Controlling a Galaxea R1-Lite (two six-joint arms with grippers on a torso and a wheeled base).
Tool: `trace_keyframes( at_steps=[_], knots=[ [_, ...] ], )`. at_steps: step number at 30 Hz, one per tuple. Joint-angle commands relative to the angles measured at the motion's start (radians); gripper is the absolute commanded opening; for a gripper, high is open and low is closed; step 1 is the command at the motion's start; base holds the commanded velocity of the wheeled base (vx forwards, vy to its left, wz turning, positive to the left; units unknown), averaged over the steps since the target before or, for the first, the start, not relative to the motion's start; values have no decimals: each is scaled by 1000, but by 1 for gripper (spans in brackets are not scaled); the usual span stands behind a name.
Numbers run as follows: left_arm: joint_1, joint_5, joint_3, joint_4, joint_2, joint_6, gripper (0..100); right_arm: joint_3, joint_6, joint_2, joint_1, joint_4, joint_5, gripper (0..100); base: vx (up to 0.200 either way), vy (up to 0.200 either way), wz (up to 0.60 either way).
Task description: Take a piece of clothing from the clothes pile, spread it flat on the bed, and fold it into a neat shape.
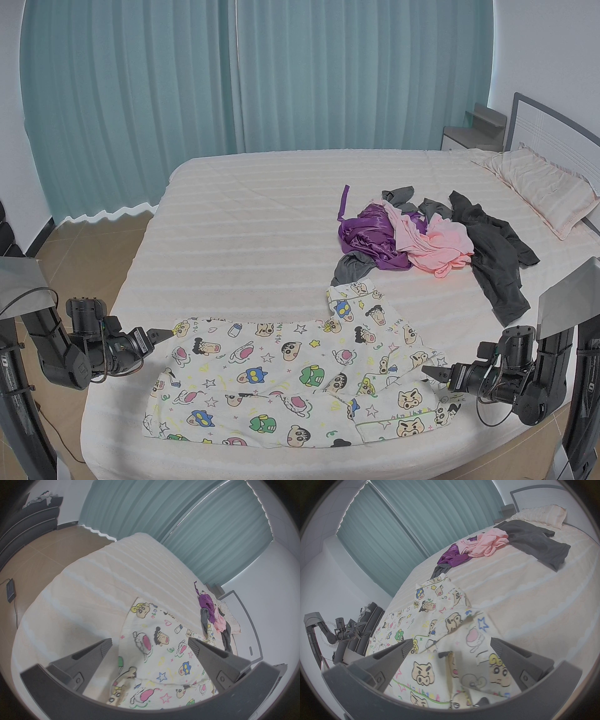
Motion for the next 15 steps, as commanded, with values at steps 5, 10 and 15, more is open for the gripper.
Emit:
trace_keyframes(
  at_steps=[5,10,15],
  knots=[
    [-1,12,4,-46,24,-8,100,0,-1,4,3,-16,1,100,0,0,0],
    [-1,12,-1,-47,24,-30,100,0,-1,4,3,-16,1,100,0,0,0],
    [-1,12,-2,-49,24,-34,100,0,-1,7,3,-16,1,100,0,0,0]
  ],
)
